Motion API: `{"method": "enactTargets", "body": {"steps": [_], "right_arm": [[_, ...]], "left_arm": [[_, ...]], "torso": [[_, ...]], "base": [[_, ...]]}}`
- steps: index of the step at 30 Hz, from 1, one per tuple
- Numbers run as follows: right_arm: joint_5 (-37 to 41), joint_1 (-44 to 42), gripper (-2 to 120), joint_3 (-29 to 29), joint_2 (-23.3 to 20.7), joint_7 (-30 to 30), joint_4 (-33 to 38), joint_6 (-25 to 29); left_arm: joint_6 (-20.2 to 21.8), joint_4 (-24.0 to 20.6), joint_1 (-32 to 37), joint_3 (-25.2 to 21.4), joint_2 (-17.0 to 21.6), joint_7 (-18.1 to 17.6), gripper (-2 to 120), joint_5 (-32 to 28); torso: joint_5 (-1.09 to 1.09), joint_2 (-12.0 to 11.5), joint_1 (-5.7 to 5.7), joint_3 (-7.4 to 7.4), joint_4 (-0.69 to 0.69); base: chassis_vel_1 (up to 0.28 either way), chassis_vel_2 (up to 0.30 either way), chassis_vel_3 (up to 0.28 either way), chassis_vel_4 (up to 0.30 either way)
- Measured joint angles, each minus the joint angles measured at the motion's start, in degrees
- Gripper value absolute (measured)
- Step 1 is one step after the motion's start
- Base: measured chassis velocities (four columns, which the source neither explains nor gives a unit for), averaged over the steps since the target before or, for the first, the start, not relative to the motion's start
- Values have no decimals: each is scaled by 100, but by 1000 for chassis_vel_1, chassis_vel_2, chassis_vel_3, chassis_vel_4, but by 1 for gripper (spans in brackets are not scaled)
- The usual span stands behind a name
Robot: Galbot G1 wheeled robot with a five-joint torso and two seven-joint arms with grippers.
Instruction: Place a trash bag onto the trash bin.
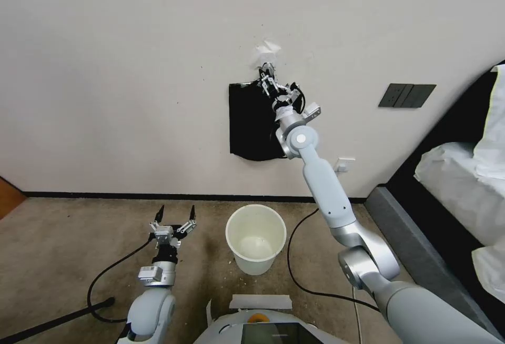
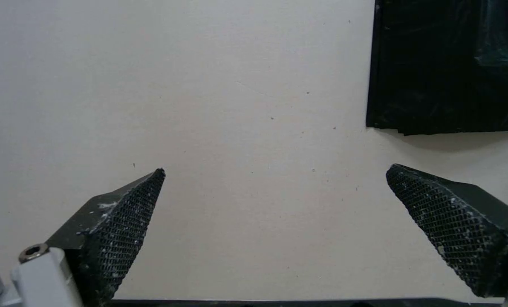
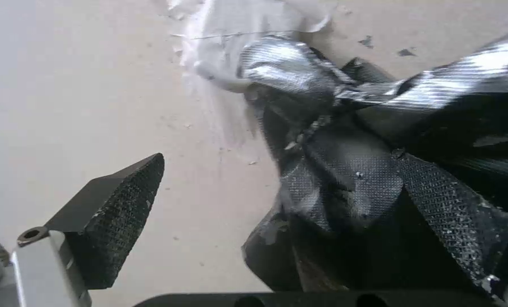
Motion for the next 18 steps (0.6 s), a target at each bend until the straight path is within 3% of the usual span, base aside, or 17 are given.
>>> {"method": "enactTargets", "body": {"steps": [18], "right_arm": [[211,-7,100,173,215,-2,-266,-96]], "left_arm": [[-13,-46,62,-29,24,0,100,-1]], "torso": [[0,0,0,0,1]], "base": [[0,0,0,0]]}}
